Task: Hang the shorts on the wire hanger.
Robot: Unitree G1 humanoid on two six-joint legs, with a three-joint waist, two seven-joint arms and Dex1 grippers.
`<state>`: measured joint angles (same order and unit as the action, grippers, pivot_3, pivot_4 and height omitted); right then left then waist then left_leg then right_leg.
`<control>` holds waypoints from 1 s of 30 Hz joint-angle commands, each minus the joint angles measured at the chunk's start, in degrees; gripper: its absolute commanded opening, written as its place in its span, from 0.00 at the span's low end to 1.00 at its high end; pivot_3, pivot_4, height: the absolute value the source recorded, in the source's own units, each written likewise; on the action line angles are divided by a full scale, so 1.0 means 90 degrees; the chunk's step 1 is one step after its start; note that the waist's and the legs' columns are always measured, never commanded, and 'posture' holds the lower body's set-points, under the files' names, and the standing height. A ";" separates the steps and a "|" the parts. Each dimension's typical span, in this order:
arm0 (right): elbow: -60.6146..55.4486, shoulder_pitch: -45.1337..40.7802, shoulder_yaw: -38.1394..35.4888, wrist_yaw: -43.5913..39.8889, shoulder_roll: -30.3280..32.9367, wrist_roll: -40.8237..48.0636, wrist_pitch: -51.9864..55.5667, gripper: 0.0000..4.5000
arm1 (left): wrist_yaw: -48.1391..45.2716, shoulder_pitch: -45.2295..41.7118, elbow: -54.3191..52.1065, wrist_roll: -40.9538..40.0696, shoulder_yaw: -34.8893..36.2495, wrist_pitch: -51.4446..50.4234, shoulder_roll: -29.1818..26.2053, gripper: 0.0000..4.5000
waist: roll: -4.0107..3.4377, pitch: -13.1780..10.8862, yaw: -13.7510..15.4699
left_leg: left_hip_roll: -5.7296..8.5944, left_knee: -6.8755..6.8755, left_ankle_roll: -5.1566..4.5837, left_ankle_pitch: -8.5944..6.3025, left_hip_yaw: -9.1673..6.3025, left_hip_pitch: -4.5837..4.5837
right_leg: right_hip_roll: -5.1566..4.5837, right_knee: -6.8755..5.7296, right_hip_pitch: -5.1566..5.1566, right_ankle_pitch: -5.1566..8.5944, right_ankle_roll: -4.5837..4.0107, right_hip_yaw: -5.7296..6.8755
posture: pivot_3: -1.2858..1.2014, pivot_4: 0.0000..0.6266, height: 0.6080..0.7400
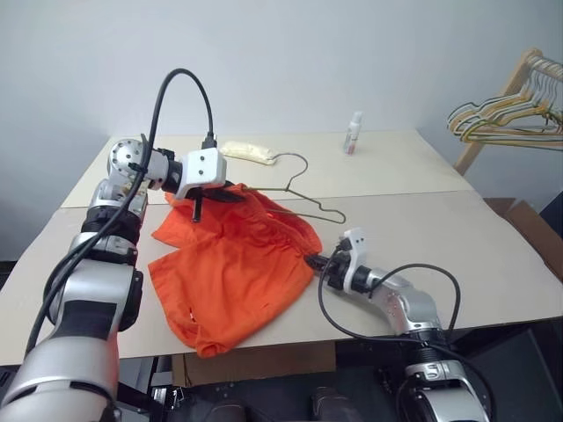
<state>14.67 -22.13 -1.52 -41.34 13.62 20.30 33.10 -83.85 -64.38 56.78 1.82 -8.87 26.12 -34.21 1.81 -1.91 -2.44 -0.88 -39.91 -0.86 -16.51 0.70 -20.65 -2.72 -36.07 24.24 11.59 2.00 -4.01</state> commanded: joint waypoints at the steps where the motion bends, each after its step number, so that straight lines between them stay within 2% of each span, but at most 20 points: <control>1: -0.0638 -0.0003 -0.0270 -0.0470 0.0632 0.0322 0.0228 0.01 | -0.0480 0.0004 -0.0297 -0.0577 0.0393 -0.0003 -0.0260 0.00 | -0.0001 0.0000 0.0001 | 0.0000 0.0000 0.0000 0.0000 0.0000 -0.0002 | 0.0000 0.0001 0.0001 0.0000 0.0000 0.0000 | 0.53 0.00 1.00; 4: -0.0970 0.0082 -0.0354 -0.0905 0.1219 0.0587 0.0418 0.01 | -0.0912 0.0141 -0.0456 -0.0938 0.0390 -0.0118 -0.0464 0.00 | 0.0000 0.0000 0.0001 | 0.0000 0.0000 0.0000 0.0000 -0.0001 -0.0002 | 0.0000 0.0003 0.0000 0.0001 0.0001 0.0001 | 0.53 0.00 1.00; 7: -0.1003 0.0023 -0.0462 -0.1523 0.1847 0.0887 0.0646 0.01 | -0.0961 0.0389 -0.0933 -0.1828 0.0029 -0.0453 -0.0799 0.00 | -0.0001 -0.0001 -0.0010 | -0.0001 -0.0001 0.0000 0.0000 -0.0001 0.0000 | 0.0000 0.0002 -0.0001 0.0001 0.0001 0.0000 | 0.53 0.00 1.00; 11: -0.0815 -0.0059 -0.0201 -0.2402 0.2625 0.0880 0.0531 0.01 | -0.0961 0.0583 -0.1366 -0.2453 -0.0368 -0.0715 -0.1145 0.00 | 0.0000 -0.0001 -0.0005 | -0.0004 -0.0002 -0.0001 0.0000 0.0002 0.0008 | 0.0001 0.0001 -0.0005 0.0003 0.0004 -0.0002 | 0.53 0.00 1.00; 18: -0.0483 -0.0294 0.0014 -0.2900 0.3121 0.0641 0.0180 0.01 | -0.0961 0.0641 -0.1274 -0.2338 -0.0659 -0.0549 -0.1274 0.00 | 0.0000 -0.0001 0.0007 | -0.0004 -0.0002 0.0000 0.0000 0.0005 0.0016 | 0.0005 0.0000 -0.0010 0.0016 0.0025 -0.0004 | 0.53 0.00 1.00; 21: -0.0608 -0.0277 0.0048 -0.3004 0.3255 0.0558 -0.0039 0.01 | -0.0961 0.0585 -0.1055 -0.1981 -0.0498 -0.0488 -0.1170 0.00 | 0.0000 -0.0001 0.0012 | -0.0004 -0.0002 0.0000 0.0000 0.0005 0.0014 | 0.0005 0.0001 -0.0009 0.0013 0.0020 -0.0005 | 0.53 0.00 1.00; 30: -0.1531 -0.0256 0.0223 -0.2710 0.3616 -0.0233 -0.1197 0.01 | -0.0450 0.0505 -0.1129 -0.1223 -0.0493 -0.0240 -0.0992 0.00 | 0.0001 -0.0001 0.0037 | -0.0004 -0.0002 0.0000 0.0000 0.0008 0.0012 | 0.0005 0.0002 -0.0007 0.0018 0.0029 -0.0004 | 0.52 0.00 1.00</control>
<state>2.69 -23.61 1.61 -66.93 43.58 20.74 24.83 -89.90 -58.03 47.00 -10.89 -15.50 23.16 -42.21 1.81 -1.92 -2.11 -0.92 -39.93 -0.87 -16.51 0.77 -20.54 -2.68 -36.05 24.17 11.81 2.35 -4.05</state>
